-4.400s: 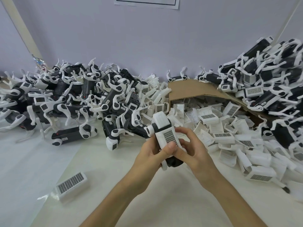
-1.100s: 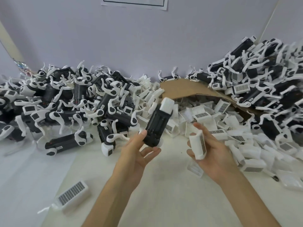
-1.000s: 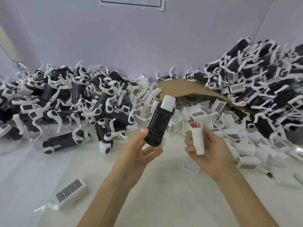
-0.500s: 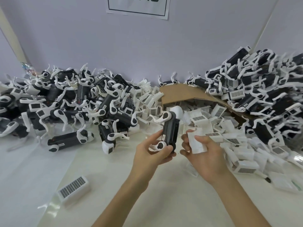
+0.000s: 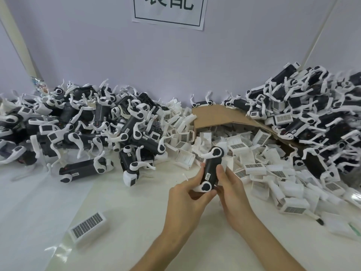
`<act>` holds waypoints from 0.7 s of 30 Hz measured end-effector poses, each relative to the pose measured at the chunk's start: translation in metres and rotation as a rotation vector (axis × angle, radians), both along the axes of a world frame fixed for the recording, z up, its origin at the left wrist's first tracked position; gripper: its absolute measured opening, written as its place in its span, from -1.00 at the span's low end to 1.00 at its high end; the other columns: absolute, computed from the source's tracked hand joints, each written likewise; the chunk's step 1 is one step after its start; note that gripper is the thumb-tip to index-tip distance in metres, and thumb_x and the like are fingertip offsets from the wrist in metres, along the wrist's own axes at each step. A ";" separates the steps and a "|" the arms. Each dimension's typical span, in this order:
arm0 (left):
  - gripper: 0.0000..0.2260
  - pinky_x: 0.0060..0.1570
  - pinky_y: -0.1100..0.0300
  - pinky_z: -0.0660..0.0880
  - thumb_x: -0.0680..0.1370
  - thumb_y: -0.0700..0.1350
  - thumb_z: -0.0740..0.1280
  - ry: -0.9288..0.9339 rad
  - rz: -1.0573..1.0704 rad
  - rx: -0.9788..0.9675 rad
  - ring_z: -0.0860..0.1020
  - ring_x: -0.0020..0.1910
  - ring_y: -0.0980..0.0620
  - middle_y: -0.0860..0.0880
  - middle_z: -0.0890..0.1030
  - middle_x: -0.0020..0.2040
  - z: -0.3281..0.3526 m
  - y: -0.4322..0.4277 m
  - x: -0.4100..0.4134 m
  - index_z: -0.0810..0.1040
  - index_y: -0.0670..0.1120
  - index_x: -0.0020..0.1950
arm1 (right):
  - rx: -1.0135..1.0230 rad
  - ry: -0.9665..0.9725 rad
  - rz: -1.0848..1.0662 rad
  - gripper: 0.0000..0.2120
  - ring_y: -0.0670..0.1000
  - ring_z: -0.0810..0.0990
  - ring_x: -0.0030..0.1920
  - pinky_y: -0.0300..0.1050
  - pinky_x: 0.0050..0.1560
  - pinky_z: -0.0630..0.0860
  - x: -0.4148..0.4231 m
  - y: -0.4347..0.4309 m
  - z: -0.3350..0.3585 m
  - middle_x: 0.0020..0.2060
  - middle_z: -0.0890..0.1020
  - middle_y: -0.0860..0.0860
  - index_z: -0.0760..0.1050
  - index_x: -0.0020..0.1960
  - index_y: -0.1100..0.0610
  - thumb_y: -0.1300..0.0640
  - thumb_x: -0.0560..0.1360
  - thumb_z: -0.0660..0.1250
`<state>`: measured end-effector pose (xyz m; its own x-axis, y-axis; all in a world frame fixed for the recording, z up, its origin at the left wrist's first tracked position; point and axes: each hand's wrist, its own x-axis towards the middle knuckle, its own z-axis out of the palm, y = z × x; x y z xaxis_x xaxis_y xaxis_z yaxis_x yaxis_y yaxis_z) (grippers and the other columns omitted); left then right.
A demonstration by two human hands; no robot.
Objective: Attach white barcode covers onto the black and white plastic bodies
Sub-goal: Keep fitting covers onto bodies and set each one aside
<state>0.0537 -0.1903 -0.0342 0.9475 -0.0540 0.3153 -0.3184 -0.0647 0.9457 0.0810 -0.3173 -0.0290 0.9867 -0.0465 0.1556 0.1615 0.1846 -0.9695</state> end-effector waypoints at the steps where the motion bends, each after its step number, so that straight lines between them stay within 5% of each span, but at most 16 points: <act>1: -0.46 -0.19 0.45 0.44 0.48 -0.19 0.52 -0.003 0.012 0.026 0.61 -0.29 0.26 0.25 0.69 -0.23 0.000 0.000 0.001 0.49 0.22 0.37 | 0.026 0.008 0.032 -0.50 0.03 0.65 0.19 -0.17 0.07 0.53 0.001 -0.001 0.000 0.15 0.69 0.06 0.58 0.27 0.11 -0.20 0.52 0.22; 4: -0.47 -0.09 0.33 0.54 0.49 -0.18 0.52 -0.002 0.029 0.010 0.69 -0.17 0.16 0.18 0.73 -0.15 0.001 0.002 0.003 0.48 0.33 0.29 | 0.087 0.015 0.096 -0.56 0.05 0.61 0.25 -0.15 0.11 0.54 0.001 -0.005 0.002 0.22 0.65 0.09 0.54 0.33 0.16 -0.03 0.66 0.06; 7: -0.50 -0.04 0.37 0.53 0.49 -0.14 0.52 0.004 0.048 -0.037 0.68 -0.13 0.22 0.12 0.74 -0.12 0.001 0.004 0.004 0.48 0.40 0.20 | 0.064 -0.025 0.102 -0.60 0.06 0.63 0.19 -0.18 0.07 0.56 0.000 -0.004 0.003 0.20 0.66 0.11 0.58 0.30 0.15 -0.01 0.59 0.17; 13: -0.52 -0.14 0.44 0.46 0.46 -0.10 0.55 0.014 0.052 -0.083 0.65 -0.21 0.22 0.16 0.74 -0.09 0.001 0.008 0.006 0.57 0.14 0.35 | -0.004 -0.128 0.094 -0.65 0.12 0.62 0.24 -0.09 0.19 0.58 0.000 -0.003 0.004 0.24 0.65 0.09 0.53 0.34 0.08 0.04 0.61 0.23; 16: -0.52 -0.15 0.40 0.46 0.43 -0.05 0.57 -0.013 0.038 -0.055 0.58 -0.28 0.19 0.08 0.74 -0.10 0.001 0.010 0.008 0.56 0.26 0.29 | -0.025 -0.128 0.078 -0.65 0.15 0.63 0.23 -0.10 0.16 0.59 0.000 -0.003 0.004 0.22 0.66 0.10 0.54 0.34 0.08 0.02 0.61 0.23; 19: -0.50 -0.12 0.36 0.52 0.38 0.03 0.60 -0.074 0.073 0.052 0.65 -0.25 0.14 0.25 0.71 -0.18 -0.002 0.010 0.007 0.54 0.42 0.19 | -0.028 -0.116 0.052 -0.64 0.15 0.66 0.17 -0.17 0.07 0.59 0.001 -0.006 0.005 0.16 0.68 0.11 0.55 0.32 0.06 -0.01 0.58 0.25; 21: -0.50 -0.23 0.39 0.46 0.33 0.19 0.55 -0.158 0.151 0.153 0.53 -0.36 0.12 0.29 0.61 -0.33 -0.003 0.011 0.007 0.50 0.51 0.20 | -0.037 -0.113 0.068 -0.64 0.15 0.67 0.15 -0.17 0.06 0.59 0.001 -0.006 0.006 0.15 0.69 0.13 0.56 0.31 0.07 -0.02 0.59 0.24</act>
